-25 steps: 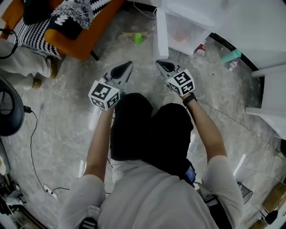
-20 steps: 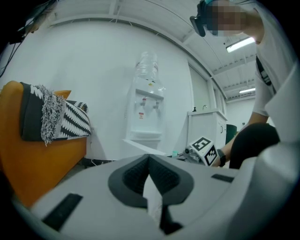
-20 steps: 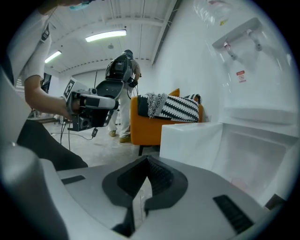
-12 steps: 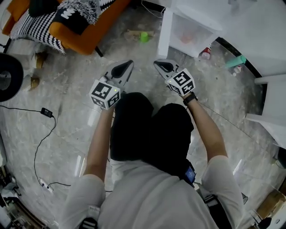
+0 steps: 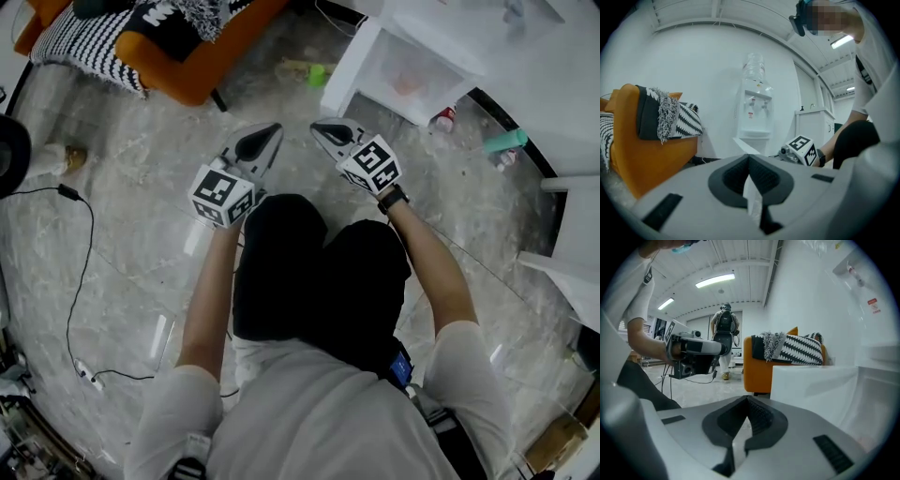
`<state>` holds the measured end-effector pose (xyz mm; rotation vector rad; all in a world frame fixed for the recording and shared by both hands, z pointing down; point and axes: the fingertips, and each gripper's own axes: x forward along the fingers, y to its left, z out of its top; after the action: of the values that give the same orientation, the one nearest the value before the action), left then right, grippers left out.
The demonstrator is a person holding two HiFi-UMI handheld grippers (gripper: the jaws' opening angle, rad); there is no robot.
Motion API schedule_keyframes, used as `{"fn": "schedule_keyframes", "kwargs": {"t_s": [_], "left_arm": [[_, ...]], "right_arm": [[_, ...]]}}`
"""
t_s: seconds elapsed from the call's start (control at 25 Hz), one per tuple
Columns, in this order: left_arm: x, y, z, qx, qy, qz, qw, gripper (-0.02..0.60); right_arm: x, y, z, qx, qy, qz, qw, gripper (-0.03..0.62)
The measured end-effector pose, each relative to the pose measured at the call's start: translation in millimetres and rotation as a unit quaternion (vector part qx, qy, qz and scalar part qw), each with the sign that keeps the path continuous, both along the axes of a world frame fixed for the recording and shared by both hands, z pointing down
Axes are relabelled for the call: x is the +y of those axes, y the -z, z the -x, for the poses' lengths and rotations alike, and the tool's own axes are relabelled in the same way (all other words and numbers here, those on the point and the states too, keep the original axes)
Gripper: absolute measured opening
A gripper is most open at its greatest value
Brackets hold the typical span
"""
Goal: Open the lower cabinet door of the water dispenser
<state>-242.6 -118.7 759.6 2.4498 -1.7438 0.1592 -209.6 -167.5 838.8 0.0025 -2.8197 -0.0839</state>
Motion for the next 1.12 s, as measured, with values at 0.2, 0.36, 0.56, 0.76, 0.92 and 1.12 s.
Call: {"fn": "schedule_keyframes", "kwargs": {"t_s": [0.2,0.36,0.56,0.76,0.92,1.12], "left_arm": [[2.7,-3.0,15.1,-0.004,0.014,-0.001,0.9999,0.012],[1.6,-6.8,26.5,-0.006,0.03,-0.001,0.9995,0.012],[1.0,-11.3,36.6,-0.007,0.047,0.001,0.9989,0.012],[-2.0,-12.5,42.2,-0.01,0.056,0.003,0.9984,0.012],[0.8,-12.0,53.5,-0.013,0.068,0.004,0.9976,0.012],[1.1,-6.7,64.3,-0.013,0.084,0.003,0.9964,0.012]], "right_arm": [[-8.1,-1.3,26.9,0.005,0.006,0.002,1.0,0.009],[-39.8,2.3,41.3,-0.005,-0.023,0.022,0.999,0.009],[-46.9,3.2,70.8,-0.004,-0.009,0.016,1.0,0.009],[-61.9,2.5,99.6,-0.005,-0.018,0.019,1.0,0.009],[-74.6,2.8,123.4,-0.005,-0.033,0.014,0.999,0.009],[-94.0,3.9,146.3,0.005,-0.067,0.01,0.998,0.009]]}}
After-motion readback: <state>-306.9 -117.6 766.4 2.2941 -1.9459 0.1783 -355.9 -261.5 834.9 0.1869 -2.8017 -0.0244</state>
